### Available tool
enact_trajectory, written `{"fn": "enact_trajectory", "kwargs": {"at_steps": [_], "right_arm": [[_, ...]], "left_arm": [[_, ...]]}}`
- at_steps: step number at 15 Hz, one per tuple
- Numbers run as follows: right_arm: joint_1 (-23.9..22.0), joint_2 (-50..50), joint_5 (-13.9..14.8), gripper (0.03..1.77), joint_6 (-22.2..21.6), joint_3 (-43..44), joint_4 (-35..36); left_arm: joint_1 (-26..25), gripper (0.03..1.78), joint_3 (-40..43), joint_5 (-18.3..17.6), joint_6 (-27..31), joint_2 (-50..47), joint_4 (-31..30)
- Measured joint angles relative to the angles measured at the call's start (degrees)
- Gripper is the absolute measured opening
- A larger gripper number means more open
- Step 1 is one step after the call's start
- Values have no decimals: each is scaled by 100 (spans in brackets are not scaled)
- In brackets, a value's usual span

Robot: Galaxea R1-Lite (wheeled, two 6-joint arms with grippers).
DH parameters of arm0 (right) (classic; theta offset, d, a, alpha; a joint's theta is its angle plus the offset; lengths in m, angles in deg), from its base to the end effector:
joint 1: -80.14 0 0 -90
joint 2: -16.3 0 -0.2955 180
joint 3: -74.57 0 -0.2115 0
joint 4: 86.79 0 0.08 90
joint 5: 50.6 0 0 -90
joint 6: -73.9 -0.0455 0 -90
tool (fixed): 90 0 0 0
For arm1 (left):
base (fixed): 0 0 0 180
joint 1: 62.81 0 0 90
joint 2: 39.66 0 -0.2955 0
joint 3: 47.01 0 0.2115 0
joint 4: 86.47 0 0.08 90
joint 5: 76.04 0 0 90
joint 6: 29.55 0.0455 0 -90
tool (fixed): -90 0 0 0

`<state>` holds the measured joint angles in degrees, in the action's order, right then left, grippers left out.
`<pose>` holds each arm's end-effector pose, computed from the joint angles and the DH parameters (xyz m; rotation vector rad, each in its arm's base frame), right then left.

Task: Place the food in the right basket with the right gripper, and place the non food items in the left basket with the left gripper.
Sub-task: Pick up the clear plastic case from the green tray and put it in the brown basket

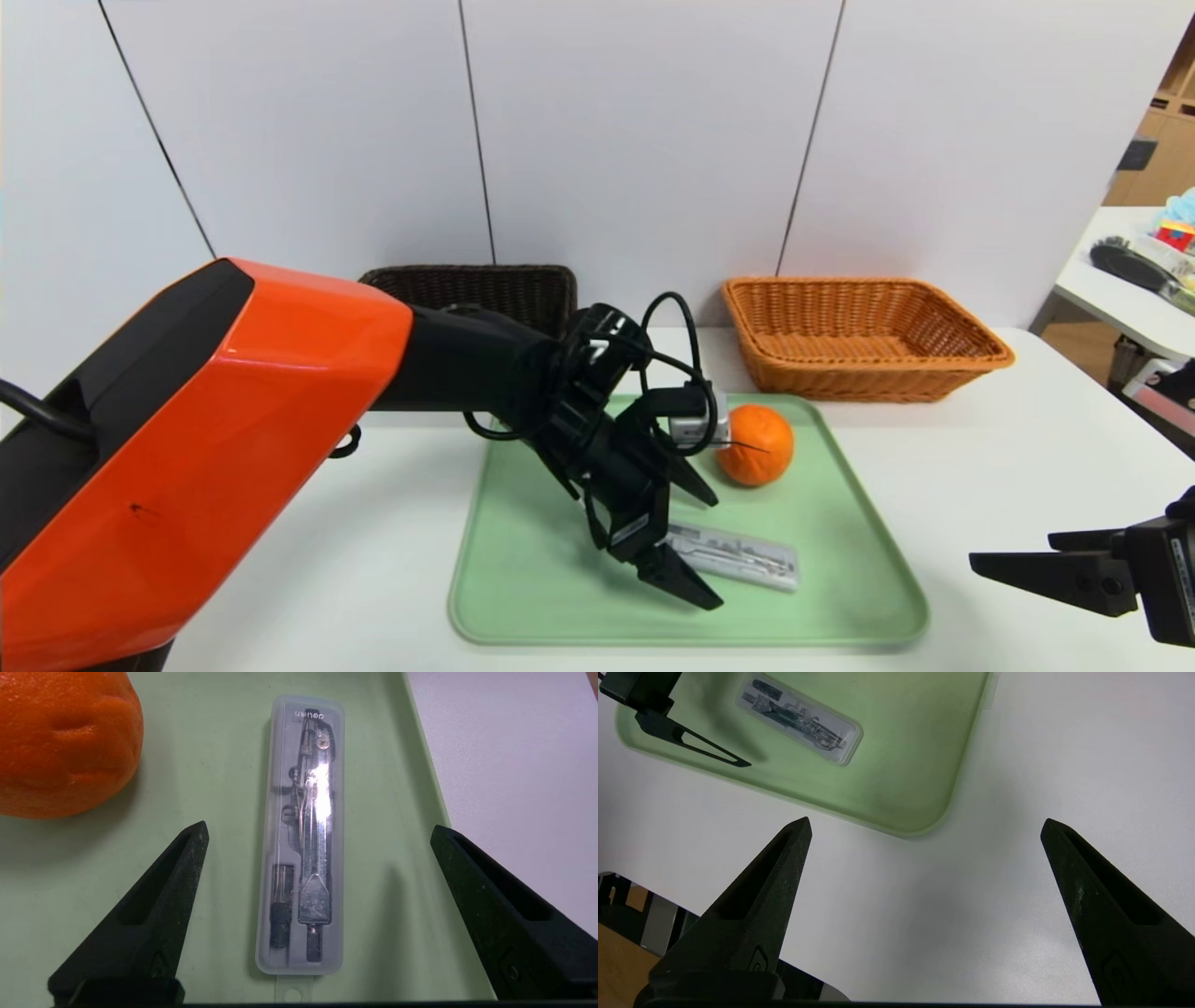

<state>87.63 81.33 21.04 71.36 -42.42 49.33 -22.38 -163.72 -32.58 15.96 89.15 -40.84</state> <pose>0.1690 0.0367 0.1720 0.1177 0.8136 0.4088 0.3222 -0.3179 0.0918 0.5156 0.4910 -1.7235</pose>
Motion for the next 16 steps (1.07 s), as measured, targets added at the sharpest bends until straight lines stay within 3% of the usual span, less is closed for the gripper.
{"fn": "enact_trajectory", "kwargs": {"at_steps": [5, 12, 16], "right_arm": [[-4, 0, -2, 170, 0, 0, 0], [-6, 0, 0, 170, -7, 1, 110], [-4, 0, -5, 170, -10, -24, 123]], "left_arm": [[40, 169, 74, 40, -39, 74, -478], [77, 169, 599, 361, -33, 30, -1481], [79, 169, 706, 475, -127, -44, -1464]]}}
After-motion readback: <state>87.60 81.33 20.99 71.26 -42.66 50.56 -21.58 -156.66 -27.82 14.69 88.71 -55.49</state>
